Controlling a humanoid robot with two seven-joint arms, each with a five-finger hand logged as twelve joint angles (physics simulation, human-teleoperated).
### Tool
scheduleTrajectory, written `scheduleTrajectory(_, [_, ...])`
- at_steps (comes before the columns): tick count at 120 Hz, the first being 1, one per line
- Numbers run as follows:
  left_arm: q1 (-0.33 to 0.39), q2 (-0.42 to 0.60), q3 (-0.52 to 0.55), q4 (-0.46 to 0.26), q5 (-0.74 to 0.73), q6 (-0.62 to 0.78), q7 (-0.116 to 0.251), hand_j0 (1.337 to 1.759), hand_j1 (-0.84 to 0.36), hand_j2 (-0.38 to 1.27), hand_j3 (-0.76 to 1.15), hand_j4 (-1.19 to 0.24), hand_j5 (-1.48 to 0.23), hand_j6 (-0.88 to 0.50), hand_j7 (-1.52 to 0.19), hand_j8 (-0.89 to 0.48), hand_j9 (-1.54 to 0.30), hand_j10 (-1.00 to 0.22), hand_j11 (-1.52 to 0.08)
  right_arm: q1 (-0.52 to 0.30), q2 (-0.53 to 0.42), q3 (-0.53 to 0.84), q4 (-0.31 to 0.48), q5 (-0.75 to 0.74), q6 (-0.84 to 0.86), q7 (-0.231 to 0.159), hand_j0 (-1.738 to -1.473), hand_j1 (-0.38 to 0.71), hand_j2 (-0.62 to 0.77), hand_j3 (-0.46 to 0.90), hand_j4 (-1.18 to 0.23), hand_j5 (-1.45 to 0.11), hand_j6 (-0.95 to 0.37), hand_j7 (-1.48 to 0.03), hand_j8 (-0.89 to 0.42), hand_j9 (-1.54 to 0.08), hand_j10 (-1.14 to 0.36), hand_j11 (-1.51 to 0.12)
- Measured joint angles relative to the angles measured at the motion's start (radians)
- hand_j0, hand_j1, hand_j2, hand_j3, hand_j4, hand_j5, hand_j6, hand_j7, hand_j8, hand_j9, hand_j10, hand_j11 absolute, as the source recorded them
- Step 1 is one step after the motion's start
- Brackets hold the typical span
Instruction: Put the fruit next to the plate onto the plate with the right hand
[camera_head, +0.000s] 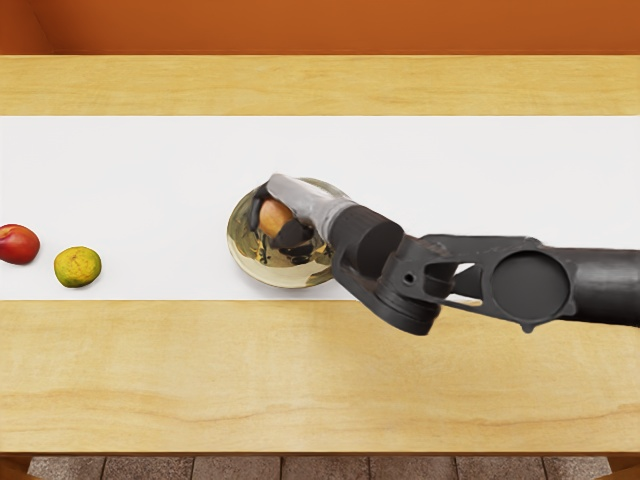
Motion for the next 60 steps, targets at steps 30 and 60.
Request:
scheduleTrajectory(30, [-0.001, 0.000, 0.000, 0.000, 0.000, 0.000, 0.000, 1.658, 0.06, 0.05, 0.00, -0.24, -0.32, -0.24, -0.32, -0.24, -0.32, -0.24, -0.32, 0.000, 0.023, -0.016, -0.025, -0.012, 0.015, -0.006, -1.643, 0.32, 0.04, 0.00, -0.70, -0.91, -0.39, -0.89, -0.10, -0.90, -0.32, -0.92])
scheduleTrajectory(60, [0.000, 0.000, 0.000, 0.000, 0.000, 0.000, 0.000, 1.658, 0.06, 0.05, 0.00, -0.24, -0.32, -0.24, -0.32, -0.24, -0.32, -0.24, -0.32, 0.001, 0.011, -0.009, -0.027, -0.007, 0.017, -0.007, -1.653, 0.15, -0.03, 0.00, -0.46, -0.60, -0.44, -0.60, -0.27, -0.60, -0.37, -0.61])
